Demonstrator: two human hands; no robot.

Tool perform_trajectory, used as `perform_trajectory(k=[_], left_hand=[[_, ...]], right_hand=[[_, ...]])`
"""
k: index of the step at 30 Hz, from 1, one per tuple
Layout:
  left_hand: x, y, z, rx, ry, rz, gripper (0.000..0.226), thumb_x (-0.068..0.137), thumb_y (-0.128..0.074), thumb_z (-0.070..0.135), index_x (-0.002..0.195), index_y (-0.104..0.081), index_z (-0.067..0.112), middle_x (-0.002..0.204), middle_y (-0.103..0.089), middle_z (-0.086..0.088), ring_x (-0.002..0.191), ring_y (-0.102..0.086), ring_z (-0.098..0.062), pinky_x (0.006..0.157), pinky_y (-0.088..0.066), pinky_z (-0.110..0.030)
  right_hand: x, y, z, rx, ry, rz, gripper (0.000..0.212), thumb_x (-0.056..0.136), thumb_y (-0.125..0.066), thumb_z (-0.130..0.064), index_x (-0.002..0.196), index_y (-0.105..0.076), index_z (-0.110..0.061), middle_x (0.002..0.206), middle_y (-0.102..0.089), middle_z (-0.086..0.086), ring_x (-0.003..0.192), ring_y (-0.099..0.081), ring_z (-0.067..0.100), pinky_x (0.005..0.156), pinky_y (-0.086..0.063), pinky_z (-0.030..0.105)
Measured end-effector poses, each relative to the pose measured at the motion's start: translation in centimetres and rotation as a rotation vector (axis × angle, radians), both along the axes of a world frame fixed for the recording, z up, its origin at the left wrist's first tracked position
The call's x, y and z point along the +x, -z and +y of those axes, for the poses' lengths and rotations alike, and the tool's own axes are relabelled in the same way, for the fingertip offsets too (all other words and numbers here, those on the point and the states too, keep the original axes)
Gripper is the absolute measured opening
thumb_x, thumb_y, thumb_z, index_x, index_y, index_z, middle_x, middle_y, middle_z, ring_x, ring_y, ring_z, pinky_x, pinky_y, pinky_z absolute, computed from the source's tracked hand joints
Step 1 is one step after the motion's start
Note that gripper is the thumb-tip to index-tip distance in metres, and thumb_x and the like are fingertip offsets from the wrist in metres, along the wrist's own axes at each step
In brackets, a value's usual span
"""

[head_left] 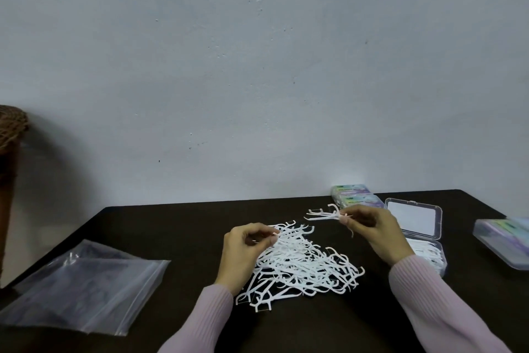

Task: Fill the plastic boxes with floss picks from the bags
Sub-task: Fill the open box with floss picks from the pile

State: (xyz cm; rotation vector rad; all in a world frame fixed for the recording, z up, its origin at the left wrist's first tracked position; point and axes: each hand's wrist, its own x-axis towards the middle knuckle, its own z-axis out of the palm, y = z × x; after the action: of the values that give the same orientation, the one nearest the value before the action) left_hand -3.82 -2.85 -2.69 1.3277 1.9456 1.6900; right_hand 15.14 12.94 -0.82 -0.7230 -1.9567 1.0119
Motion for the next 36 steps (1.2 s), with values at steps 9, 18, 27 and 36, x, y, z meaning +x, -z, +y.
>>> perform_trajectory(k=[9, 18, 27, 36], left_hand=[[5.9, -1.0, 4.8, 0.022, 0.176, -0.068, 0.017, 0.081, -0.070, 0.007, 0.083, -0.076, 0.023, 0.085, -0.073, 0.007, 0.085, -0.066, -0.004, 0.077, -0.052, -0.017], [12.6, -0.1, 10.8, 0.004, 0.182, -0.071, 0.016, 0.082, -0.071, 0.009, 0.086, -0.076, 0.023, 0.087, -0.072, 0.011, 0.086, -0.063, 0.001, 0.076, -0.047, -0.009], [14.7, 1.5, 13.1, -0.055, 0.235, 0.080, 0.016, 0.086, -0.066, 0.013, 0.092, -0.073, 0.026, 0.097, -0.068, 0.014, 0.091, -0.060, 0.004, 0.081, -0.049, -0.013], [14.4, 2.1, 14.1, 0.004, 0.202, 0.145, 0.017, 0.085, -0.066, 0.013, 0.092, -0.073, 0.027, 0.097, -0.068, 0.013, 0.094, -0.060, 0.000, 0.087, -0.050, -0.022]], right_hand=[[7.1, -1.0, 2.3, -0.013, 0.270, -0.128, 0.016, 0.082, -0.066, -0.013, 0.098, -0.068, -0.012, 0.093, -0.065, 0.004, 0.083, -0.054, 0.008, 0.081, -0.038, 0.027], [11.1, 0.6, 4.1, -0.105, 0.355, -0.354, 0.019, 0.085, -0.061, -0.016, 0.104, -0.063, -0.020, 0.109, -0.062, 0.003, 0.094, -0.050, 0.010, 0.089, -0.040, 0.028], [11.6, 0.8, 4.6, -0.080, 0.274, -0.434, 0.022, 0.089, -0.056, -0.014, 0.109, -0.059, -0.023, 0.103, -0.055, -0.007, 0.092, -0.048, 0.003, 0.084, -0.038, 0.019], [11.7, 1.1, 5.0, -0.076, 0.312, -0.365, 0.020, 0.088, -0.058, -0.013, 0.106, -0.060, -0.021, 0.096, -0.058, -0.006, 0.089, -0.052, 0.004, 0.082, -0.041, 0.018]])
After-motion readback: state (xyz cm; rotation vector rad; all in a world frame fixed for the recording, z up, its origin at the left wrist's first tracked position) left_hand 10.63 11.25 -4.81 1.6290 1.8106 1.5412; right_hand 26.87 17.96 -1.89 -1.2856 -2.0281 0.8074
